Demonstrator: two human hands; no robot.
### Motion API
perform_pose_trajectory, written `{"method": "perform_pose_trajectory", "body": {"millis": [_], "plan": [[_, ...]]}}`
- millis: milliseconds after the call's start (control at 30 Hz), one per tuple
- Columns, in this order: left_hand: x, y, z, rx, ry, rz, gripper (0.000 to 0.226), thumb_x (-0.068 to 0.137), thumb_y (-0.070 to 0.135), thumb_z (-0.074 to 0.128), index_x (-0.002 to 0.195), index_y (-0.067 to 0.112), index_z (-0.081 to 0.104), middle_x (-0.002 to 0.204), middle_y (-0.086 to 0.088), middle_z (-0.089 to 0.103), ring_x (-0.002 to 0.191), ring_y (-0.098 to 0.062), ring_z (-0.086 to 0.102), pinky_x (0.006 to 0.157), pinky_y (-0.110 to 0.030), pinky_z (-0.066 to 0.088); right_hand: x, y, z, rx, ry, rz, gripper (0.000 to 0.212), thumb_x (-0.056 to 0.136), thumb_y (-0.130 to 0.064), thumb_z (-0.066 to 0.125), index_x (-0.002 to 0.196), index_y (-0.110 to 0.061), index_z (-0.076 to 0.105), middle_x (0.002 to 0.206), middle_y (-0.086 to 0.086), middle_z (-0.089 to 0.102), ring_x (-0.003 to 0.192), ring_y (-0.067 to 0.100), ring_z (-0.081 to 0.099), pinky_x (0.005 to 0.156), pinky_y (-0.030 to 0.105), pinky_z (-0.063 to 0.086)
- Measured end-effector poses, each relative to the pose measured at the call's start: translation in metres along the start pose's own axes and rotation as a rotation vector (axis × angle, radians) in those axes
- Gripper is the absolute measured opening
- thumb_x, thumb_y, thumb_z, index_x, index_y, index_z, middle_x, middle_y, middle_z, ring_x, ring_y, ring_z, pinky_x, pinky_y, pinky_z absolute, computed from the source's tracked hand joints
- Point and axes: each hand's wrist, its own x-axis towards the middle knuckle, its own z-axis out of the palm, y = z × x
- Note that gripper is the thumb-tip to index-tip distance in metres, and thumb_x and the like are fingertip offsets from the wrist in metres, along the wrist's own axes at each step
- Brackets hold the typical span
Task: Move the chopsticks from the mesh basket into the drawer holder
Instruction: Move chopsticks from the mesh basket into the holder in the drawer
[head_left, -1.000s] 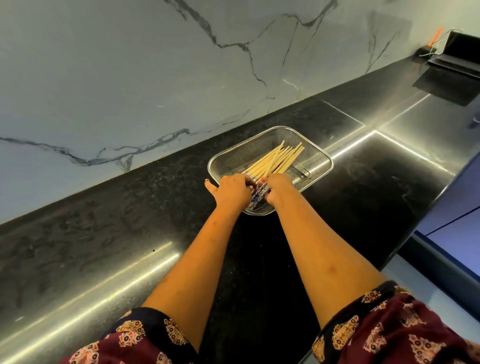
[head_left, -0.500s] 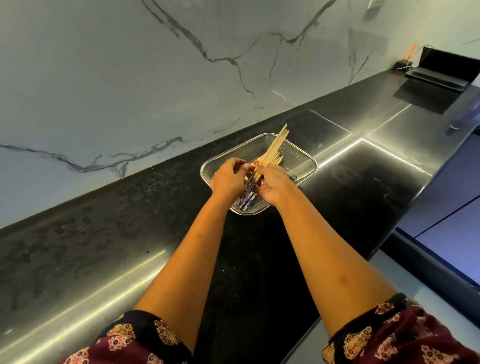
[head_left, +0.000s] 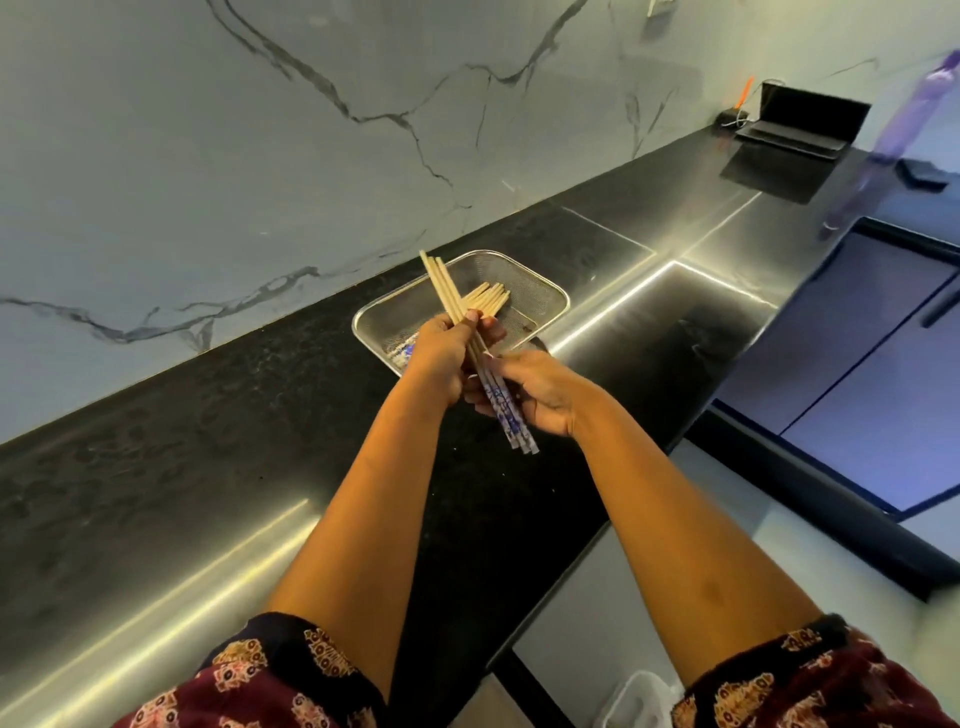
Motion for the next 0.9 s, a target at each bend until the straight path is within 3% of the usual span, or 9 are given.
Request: {"method": "perform_pose_trajectory", "body": {"millis": [133, 233, 333, 433, 633, 700, 833, 900], "plan": [[-0.018, -0.012, 0.02, -0.186, 0.115, 0.04, 0.013, 0.1, 0.013, 0.042, 0.09, 0.012, 0.052, 0.079, -0.002, 0.064, 0.076, -0.016, 0.066, 0.082, -0.036, 0.053, -0.037, 0.036, -0.031, 0.184, 0.163, 0.053, 0.037, 0.1, -0.035, 0.044, 0.103, -0.004, 0.064, 0.091, 0.013, 0.07, 0.08, 0.021, 0.068, 0.076, 0.031, 0.058], [-0.031, -0.023, 0.029, -0.261, 0.165, 0.071, 0.013, 0.1, 0.013, 0.042, 0.09, 0.015, 0.05, 0.079, -0.002, 0.063, 0.076, -0.016, 0.065, 0.078, -0.033, 0.053, -0.055, 0.064, -0.046, 0.465, 0.265, -0.004, 0.045, 0.099, -0.042, 0.04, 0.104, -0.005, 0.064, 0.098, 0.015, 0.069, 0.085, 0.023, 0.067, 0.071, 0.031, 0.059], [-0.052, -0.051, 0.049, -0.288, 0.181, 0.085, 0.015, 0.1, 0.013, 0.041, 0.089, 0.017, 0.051, 0.08, -0.001, 0.063, 0.079, -0.015, 0.065, 0.075, -0.031, 0.053, -0.075, 0.089, -0.056, 0.646, 0.366, -0.094, 0.048, 0.1, -0.044, 0.037, 0.108, -0.004, 0.062, 0.108, 0.018, 0.065, 0.098, 0.027, 0.064, 0.087, 0.036, 0.055], [-0.079, -0.087, 0.065, -0.28, 0.181, 0.07, 0.014, 0.1, 0.014, 0.042, 0.092, 0.017, 0.053, 0.083, -0.001, 0.065, 0.082, -0.015, 0.067, 0.077, -0.03, 0.053, -0.093, 0.107, -0.058, 0.68, 0.442, -0.121, 0.05, 0.1, -0.046, 0.036, 0.108, -0.004, 0.062, 0.11, 0.02, 0.064, 0.106, 0.032, 0.063, 0.092, 0.039, 0.053], [-0.127, -0.144, 0.087, -0.226, 0.215, 0.071, 0.013, 0.1, 0.018, 0.043, 0.092, 0.018, 0.053, 0.087, -0.002, 0.066, 0.089, -0.016, 0.068, 0.09, -0.034, 0.051, -0.135, 0.146, -0.08, 0.63, 0.498, -0.088, 0.046, 0.1, -0.043, 0.038, 0.1, -0.005, 0.063, 0.103, 0.018, 0.065, 0.097, 0.031, 0.064, 0.085, 0.037, 0.056], [-0.14, -0.157, 0.092, -0.211, 0.223, 0.06, 0.013, 0.1, 0.018, 0.042, 0.092, 0.018, 0.053, 0.086, -0.001, 0.066, 0.088, -0.015, 0.068, 0.091, -0.035, 0.051, -0.15, 0.155, -0.089, 0.438, 0.497, -0.071, 0.04, 0.101, -0.038, 0.04, 0.105, -0.005, 0.061, 0.096, 0.015, 0.066, 0.089, 0.026, 0.063, 0.079, 0.034, 0.056], [-0.159, -0.187, 0.1, -0.115, 0.2, 0.034, 0.015, 0.101, 0.019, 0.04, 0.09, 0.019, 0.05, 0.091, 0.0, 0.067, 0.097, -0.017, 0.067, 0.097, -0.038, 0.049, -0.176, 0.163, -0.108, -0.475, 0.481, -0.108, 0.031, 0.099, -0.032, 0.046, 0.1, -0.007, 0.064, 0.08, 0.01, 0.062, 0.067, 0.016, 0.056, 0.059, 0.022, 0.047], [-0.169, -0.207, 0.105, -0.063, 0.167, -0.006, 0.015, 0.102, 0.021, 0.038, 0.092, 0.019, 0.05, 0.106, -0.002, 0.067, 0.11, -0.018, 0.062, 0.1, -0.041, 0.046, -0.183, 0.166, -0.114, -0.637, 0.364, -0.108, 0.032, 0.098, -0.031, 0.05, 0.102, -0.004, 0.067, 0.088, 0.015, 0.067, 0.073, 0.021, 0.061, 0.067, 0.027, 0.053]]}}
